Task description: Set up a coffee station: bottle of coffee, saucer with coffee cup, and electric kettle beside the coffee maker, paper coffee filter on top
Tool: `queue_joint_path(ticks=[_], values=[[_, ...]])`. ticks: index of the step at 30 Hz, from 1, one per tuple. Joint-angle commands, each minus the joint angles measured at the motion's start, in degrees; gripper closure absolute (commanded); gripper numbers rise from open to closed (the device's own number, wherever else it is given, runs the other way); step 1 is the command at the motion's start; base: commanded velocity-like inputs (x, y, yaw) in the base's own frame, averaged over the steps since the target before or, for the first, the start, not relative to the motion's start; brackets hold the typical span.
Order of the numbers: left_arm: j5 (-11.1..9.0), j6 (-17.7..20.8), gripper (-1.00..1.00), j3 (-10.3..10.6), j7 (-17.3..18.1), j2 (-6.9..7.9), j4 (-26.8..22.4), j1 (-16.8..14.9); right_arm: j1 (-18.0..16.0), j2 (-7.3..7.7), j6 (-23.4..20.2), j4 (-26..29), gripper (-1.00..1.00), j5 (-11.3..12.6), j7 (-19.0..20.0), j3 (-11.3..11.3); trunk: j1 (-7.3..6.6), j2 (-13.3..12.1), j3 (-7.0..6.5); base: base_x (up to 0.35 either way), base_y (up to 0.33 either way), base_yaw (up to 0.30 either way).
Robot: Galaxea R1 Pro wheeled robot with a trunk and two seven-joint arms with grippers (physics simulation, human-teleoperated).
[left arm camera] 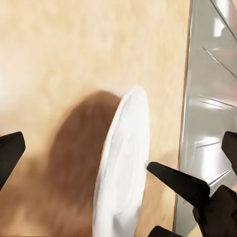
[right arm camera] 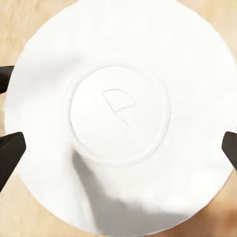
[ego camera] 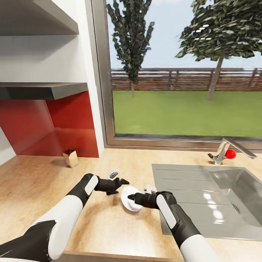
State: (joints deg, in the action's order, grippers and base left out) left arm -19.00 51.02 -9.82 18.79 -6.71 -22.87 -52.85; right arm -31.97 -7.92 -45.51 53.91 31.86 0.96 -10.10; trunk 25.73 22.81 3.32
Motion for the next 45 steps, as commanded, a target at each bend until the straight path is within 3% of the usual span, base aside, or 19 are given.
queue_joint_path(ticks=[1, 12, 21, 22, 45], values=[[0.37, 0.4, -1.0, -0.48, 0.2, -0.06, 0.06, -0.06, -0.02, 0.01, -0.37, -1.53, -1.0, -0.75, 0.0, -0.01, 0.05, 0.11, 0.15, 0.0, 0.0, 0.0], [0.39, 3.23, -1.0, -0.38, 0.25, -0.58, 0.63, 0.63, -0.02, -0.11, -0.37, -1.53, -1.0, -0.75, 0.0, -0.01, 0.05, 0.11, 0.15, 0.0, 0.0, 0.0], [0.37, 3.42, -1.0, -0.37, 0.29, -0.68, 0.46, 1.25, -0.02, -0.1, -0.37, -1.54, -1.0, -0.75, 0.0, -0.01, 0.05, 0.11, 0.15, 0.0, 0.0, 0.0], [0.38, 3.45, 1.0, -0.37, 0.29, -0.68, 0.46, 1.26, -0.02, -0.12, -0.37, -1.53, -1.0, -0.75, 0.0, -0.01, 0.05, 0.11, 0.15, 0.0, 0.0, 0.0], [0.58, 3.48, 1.0, -0.17, 3.19, -0.08, -0.18, 1.26, 0.0, -0.16, -0.37, -1.49, -1.0, -0.73, 0.0, -0.01, 0.05, 0.11, 0.15, 0.0, 0.0, 0.0]])
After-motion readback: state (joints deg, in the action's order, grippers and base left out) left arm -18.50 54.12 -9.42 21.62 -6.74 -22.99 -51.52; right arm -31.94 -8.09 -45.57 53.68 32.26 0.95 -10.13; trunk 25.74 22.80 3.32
